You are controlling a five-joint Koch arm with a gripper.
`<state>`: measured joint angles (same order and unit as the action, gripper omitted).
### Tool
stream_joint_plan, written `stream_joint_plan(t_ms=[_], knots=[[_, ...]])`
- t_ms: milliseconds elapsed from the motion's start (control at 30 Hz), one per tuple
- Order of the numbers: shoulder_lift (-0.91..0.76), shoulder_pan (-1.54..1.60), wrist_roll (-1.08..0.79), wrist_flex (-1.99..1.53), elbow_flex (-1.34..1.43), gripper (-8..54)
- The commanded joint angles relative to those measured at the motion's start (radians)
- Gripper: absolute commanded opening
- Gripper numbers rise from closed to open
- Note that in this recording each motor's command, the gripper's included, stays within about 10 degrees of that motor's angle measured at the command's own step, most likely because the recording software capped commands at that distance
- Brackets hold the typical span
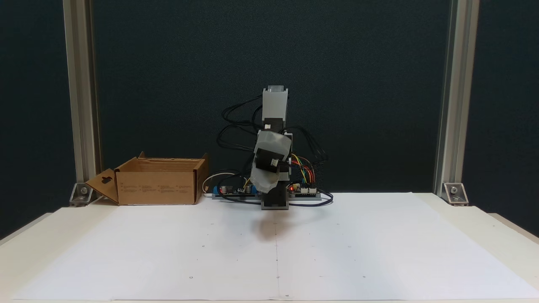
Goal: Grasp a green dice and put it in the bin.
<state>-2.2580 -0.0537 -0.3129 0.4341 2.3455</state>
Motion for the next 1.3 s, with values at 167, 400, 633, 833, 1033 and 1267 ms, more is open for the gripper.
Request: stream_joint_plan(t_ms=[167,400,633,833,1033,1267], knots=[[-0.115,0.008,-0.066,0.299,0.063,44.4],[-0.114,0.0,-0.064,0.437,0.086,43.8],[-0.112,0.035,-0.052,0.615,0.089,44.6],[-0.112,0.066,0.173,0.643,0.087,44.6],[-0.11,0.067,0.195,0.643,0.089,43.9],[-0.11,0.067,0.242,0.643,0.089,44.0]])
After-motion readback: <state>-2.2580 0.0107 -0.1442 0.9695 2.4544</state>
